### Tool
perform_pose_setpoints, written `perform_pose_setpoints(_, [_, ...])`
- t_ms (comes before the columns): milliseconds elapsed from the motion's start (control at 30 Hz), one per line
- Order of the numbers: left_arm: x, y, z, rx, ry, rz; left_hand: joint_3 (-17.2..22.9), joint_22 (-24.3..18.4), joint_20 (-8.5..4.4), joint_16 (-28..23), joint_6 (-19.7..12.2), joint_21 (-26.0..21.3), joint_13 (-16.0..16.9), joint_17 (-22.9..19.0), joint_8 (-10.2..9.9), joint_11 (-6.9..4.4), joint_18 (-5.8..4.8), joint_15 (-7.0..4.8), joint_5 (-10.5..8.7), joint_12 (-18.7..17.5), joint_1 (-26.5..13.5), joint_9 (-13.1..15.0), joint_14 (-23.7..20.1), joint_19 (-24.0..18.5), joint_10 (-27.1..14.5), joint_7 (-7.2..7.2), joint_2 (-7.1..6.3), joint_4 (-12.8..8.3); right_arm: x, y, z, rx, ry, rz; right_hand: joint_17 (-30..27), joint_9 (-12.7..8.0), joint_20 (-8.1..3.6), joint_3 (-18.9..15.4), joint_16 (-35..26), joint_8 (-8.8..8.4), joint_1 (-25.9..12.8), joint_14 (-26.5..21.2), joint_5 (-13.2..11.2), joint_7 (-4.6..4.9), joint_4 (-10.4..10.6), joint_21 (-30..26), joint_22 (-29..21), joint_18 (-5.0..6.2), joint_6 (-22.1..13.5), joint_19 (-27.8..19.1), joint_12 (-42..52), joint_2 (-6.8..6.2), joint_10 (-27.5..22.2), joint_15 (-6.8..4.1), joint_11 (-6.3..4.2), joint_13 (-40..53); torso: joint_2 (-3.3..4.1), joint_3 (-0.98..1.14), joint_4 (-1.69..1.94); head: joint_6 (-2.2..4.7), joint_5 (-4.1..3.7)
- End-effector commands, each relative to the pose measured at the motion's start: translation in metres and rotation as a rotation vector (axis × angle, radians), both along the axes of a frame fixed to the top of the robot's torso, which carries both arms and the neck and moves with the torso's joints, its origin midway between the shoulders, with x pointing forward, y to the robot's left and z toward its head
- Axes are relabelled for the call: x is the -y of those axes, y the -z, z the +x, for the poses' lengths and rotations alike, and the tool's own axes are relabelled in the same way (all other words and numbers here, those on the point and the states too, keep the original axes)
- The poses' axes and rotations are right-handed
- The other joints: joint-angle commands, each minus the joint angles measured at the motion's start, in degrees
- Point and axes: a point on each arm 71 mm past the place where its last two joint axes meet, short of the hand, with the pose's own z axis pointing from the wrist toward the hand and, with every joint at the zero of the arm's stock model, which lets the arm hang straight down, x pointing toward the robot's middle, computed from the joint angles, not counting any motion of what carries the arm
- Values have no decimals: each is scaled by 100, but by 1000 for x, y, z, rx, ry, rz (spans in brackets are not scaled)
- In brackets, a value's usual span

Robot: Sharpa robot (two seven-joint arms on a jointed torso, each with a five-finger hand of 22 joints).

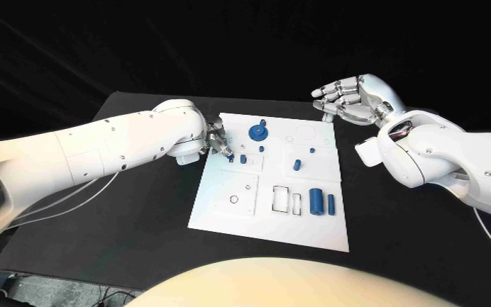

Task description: Assemble the parts on the task board

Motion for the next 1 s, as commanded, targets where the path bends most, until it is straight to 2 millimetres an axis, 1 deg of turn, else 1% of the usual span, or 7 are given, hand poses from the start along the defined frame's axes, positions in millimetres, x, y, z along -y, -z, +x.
perform_pose_setpoints(33, [1, 2, -2, -27, 29, 31, 913, 6, 10, 32, 251, 38, 22, 952, 20, -1, -75, -46, 15, 15, -8, 0, 458, 45, 55, -219, 8, -910, -2, 0, -1, 3, -18, 2, 9, -9, 18, -13, -38, 38, -21, 53, 30, 39, 9, -24, 5, 18, 3, -15, -12, 45, 33, -4, -1, -8, 2, -3, -4, 1, 8])
perform_pose_setpoints(133, [1, 3, -3, -32, 33, 35, 914, 9, 9, 33, 254, 40, 29, 953, 20, -2, -76, -47, 15, 20, -11, 0, 459, 47, 60, -220, 6, -913, -2, 0, -1, 3, -17, 2, 9, -9, 18, -13, -38, 38, -21, 53, 30, 39, 9, -24, 5, 18, 3, -15, -12, 45, 33, -4, -1, -8, 3, 2, -1, 1, 4])
perform_pose_setpoints(300, [2, 3, -3, -38, 39, 38, 919, 7, 8, 34, 264, 40, 43, 956, 20, -4, -75, -48, 14, 30, -19, 0, 459, 45, 73, -223, 0, -922, -2, 0, -1, 3, -17, 2, 9, -9, 18, -13, -38, 38, -21, 53, 30, 39, 9, -24, 5, 18, 3, -15, -12, 45, 33, -4, -1, -8, 2, 4, 1, 1, 9])
perform_pose_setpoints(533, [3, 3, -4, -41, 42, 37, 919, 7, 8, 34, 264, 40, 43, 956, 20, -4, -75, -48, 14, 30, -19, 0, 459, 45, 73, -223, 0, -922, -2, 0, 0, 2, -17, 2, 16, -10, 19, -12, -47, 37, -28, 56, 45, 38, 12, -25, 6, 18, 0, -17, -11, 48, 31, -4, -1, -15, 2, -1, -1, 1, 11])
perform_pose_setpoints(900, [4, 4, -5, -53, 49, 39, 924, 6, 7, 35, 272, 41, 67, 957, 20, -7, -75, -49, 14, 45, -27, 0, 460, 43, 88, -225, -3, -929, -2, 1, 0, 2, -17, 3, 16, -10, 19, -12, -47, 37, -28, 56, 45, 38, 12, -25, 6, 18, 0, -17, -11, 48, 31, -4, -1, -15, 7, 1, 0, 1, 5])
perform_pose_setpoints(1000, [5, 4, -5, -60, 52, 39, 917, 10, 5, 39, 291, 43, 111, 965, 19, -8, -77, -50, 8, 73, -76, -1, 462, 42, 120, -229, -14, -927, -2, 1, -1, 2, -18, 3, 16, -10, 19, -12, -47, 37, -28, 56, 45, 38, 12, -25, 6, 18, 0, -17, -11, 48, 31, -4, -1, -15, 4, -2, -2, 1, 7])
